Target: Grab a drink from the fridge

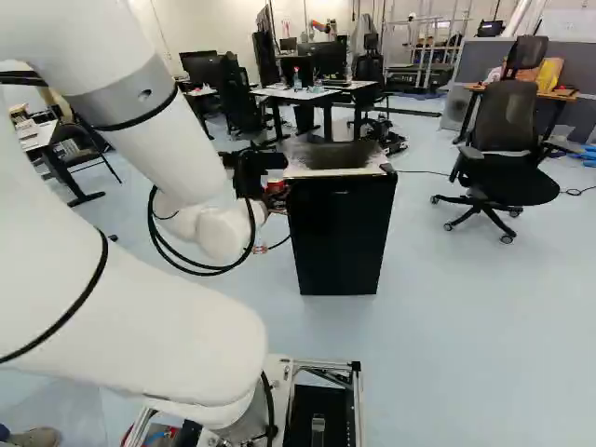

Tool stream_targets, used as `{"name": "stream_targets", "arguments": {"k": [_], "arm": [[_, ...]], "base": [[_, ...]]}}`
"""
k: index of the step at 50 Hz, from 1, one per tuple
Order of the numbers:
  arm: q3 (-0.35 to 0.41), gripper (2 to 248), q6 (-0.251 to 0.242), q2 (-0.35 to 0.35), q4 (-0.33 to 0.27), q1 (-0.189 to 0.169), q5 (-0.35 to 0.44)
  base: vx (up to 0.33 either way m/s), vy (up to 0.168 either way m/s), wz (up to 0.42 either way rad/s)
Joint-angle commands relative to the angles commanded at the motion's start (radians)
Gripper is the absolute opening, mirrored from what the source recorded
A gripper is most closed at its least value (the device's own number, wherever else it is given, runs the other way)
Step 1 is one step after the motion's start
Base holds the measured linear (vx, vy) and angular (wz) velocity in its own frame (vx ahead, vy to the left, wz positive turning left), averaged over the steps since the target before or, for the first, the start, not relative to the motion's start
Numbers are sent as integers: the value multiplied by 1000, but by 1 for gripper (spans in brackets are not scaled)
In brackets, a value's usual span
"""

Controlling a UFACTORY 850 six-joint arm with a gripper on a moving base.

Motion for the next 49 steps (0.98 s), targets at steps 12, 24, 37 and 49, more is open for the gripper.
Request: {"name": "stream_targets", "arguments": {"k": [12,24,37,49], "arm": [[28,98,0,24,1,6,-4],[39,98,0,35,1,9,-6],[40,98,0,35,1,9,-6],[40,98,0,35,1,9,-6]], "base": [[0,0,0],[0,0,0],[0,0,0],[0,0,0]]}}
